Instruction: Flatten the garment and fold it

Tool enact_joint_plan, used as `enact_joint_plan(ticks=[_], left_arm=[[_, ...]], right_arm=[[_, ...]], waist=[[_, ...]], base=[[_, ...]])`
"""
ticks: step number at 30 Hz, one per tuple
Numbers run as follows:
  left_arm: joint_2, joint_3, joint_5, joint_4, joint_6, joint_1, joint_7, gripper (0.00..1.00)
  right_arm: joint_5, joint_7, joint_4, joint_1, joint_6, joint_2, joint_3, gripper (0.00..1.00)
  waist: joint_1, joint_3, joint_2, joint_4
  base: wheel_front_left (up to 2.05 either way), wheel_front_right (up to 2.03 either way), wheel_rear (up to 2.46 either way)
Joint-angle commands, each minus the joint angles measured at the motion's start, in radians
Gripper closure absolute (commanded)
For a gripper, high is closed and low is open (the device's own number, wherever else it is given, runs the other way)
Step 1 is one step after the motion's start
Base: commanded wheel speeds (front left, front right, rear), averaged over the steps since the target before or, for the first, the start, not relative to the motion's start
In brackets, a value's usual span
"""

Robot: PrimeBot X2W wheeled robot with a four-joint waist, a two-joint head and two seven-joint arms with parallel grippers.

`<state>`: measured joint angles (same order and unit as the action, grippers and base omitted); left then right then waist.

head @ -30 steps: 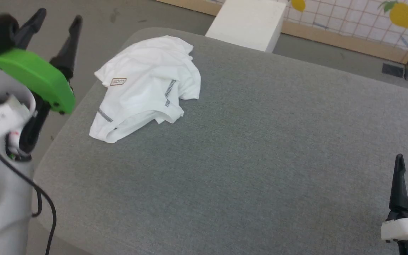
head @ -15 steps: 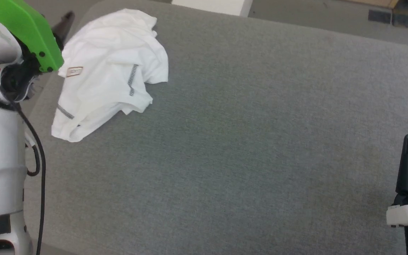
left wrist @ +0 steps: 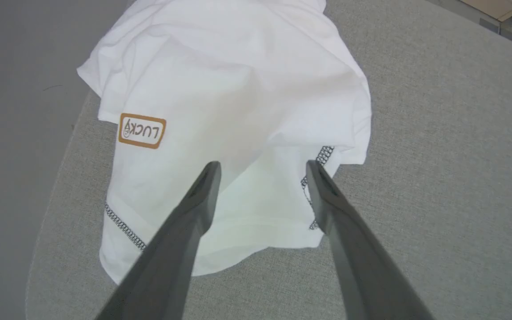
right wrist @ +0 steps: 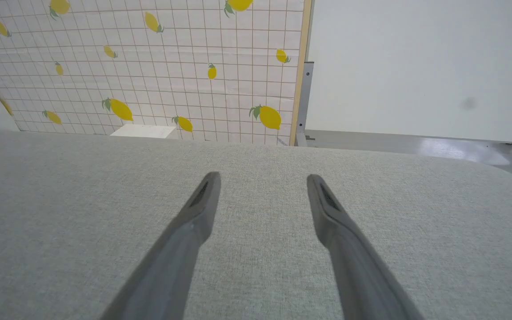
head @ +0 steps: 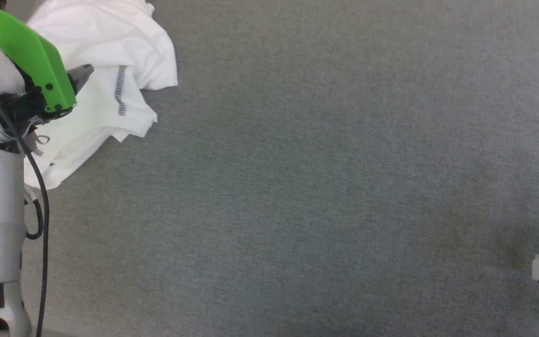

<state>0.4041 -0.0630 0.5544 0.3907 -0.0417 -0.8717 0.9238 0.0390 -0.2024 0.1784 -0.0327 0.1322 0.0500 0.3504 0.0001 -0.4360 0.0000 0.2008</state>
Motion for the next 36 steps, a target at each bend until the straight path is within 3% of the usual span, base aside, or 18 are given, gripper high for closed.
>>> enact_joint_plan(ticks=[1,9,10,11,12,13,14,25,36], left_arm=[[0.015,-0.009,-0.003,0.009,0.004,0.003,0.006,0.0],[0.041,-0.019,-0.019,0.07,0.003,0.006,0.003,0.0],[0.043,-0.017,-0.017,0.075,0.005,0.007,-0.003,0.08],[0.046,-0.017,-0.017,0.082,0.008,0.009,-0.01,0.54],[0.051,-0.017,-0.018,0.088,0.013,0.01,-0.016,0.65],[0.055,-0.015,-0.017,0.096,0.018,0.012,-0.025,0.91],[0.058,-0.013,-0.016,0.103,0.022,0.014,-0.034,1.0],[0.065,0.015,0.014,0.162,0.101,0.005,-0.213,1.0],[0.075,0.017,0.053,0.14,0.153,-0.064,-0.334,1.0]], right_arm=[[-0.009,0.006,0.016,-0.02,-0.002,0.0,0.002,0.0],[-0.018,0.025,0.079,-0.029,-0.002,0.0,0.008,0.0],[-0.019,0.027,0.087,-0.031,-0.002,0.0,0.008,0.0],[-0.021,0.029,0.096,-0.033,-0.002,0.0,0.007,0.0],[-0.022,0.03,0.104,-0.035,-0.002,0.0,0.008,0.0],[-0.023,0.032,0.111,-0.037,-0.002,0.0,0.008,0.0],[-0.024,0.033,0.116,-0.039,-0.002,0.0,0.009,0.0],[-0.018,0.039,0.124,-0.038,-0.002,0.0,0.019,0.0],[0.022,-0.003,0.027,-0.036,-0.002,0.0,-0.003,0.0]], waist=[[-0.0001,-0.049,0.0,-0.022],[-0.0001,-0.102,0.0,-0.033],[-0.0001,-0.107,0.0,-0.035],[-0.0001,-0.111,0.0,-0.038],[-0.0001,-0.114,0.0,-0.041],[-0.0001,-0.116,0.0,-0.045],[-0.0001,-0.117,0.0,-0.048],[-0.0001,-0.101,0.0,-0.058],[-0.0001,0.036,0.0,-0.054]], base=[[0.0,0.0,0.0],[0.0,0.0,0.0],[0.0,0.0,0.0],[0.0,0.0,0.0],[0.0,0.0,0.0],[0.0,0.0,0.0],[0.0,0.0,0.0],[0.0,0.0,0.0],[0.0,0.0,0.0]])
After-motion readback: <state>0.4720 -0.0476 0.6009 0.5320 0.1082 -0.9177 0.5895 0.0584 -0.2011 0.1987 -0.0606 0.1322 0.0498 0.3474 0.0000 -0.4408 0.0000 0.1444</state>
